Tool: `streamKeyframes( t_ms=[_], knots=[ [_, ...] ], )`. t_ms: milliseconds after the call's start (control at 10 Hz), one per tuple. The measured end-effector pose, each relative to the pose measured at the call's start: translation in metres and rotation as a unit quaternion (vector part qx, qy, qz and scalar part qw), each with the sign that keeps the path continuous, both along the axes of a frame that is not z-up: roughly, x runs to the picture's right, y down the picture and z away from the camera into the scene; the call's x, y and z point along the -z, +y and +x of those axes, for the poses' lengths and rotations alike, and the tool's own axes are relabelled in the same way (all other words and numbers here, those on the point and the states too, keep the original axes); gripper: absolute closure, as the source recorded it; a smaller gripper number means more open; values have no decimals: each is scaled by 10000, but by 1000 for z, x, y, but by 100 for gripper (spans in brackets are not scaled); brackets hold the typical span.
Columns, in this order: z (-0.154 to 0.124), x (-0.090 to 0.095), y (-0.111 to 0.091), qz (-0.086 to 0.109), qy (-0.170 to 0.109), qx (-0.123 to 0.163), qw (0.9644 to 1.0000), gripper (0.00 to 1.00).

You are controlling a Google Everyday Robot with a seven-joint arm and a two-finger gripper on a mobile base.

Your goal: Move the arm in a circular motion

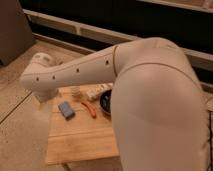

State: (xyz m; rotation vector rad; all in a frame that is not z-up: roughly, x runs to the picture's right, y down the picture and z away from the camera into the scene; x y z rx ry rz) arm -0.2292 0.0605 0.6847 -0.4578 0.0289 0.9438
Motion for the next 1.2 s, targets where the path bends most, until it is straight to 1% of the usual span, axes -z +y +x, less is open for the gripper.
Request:
streamKeyframes(
  t_ms=[100, 200, 300, 400, 500, 700, 800, 900, 1100, 1200],
  knots=[
    [20, 1, 2, 37, 177, -47, 9998, 35],
    [54, 5, 2, 89, 491, -201, 9986, 35],
    [74, 7, 0, 119, 671, -330, 9971, 35],
    [106, 11, -5, 158, 953, -561, 9937, 35],
    [141, 12, -13, 181, 1270, -849, 9881, 35],
    [182, 11, -37, 170, 1738, -1218, 9771, 35],
    [193, 9, -47, 174, 1927, -1264, 9729, 35],
    [201, 3, -66, 170, 2162, -1269, 9679, 35],
    [187, -6, -85, 118, 2291, -1164, 9663, 35],
    [187, -10, -92, 101, 2383, -1140, 9644, 35]
  ],
)
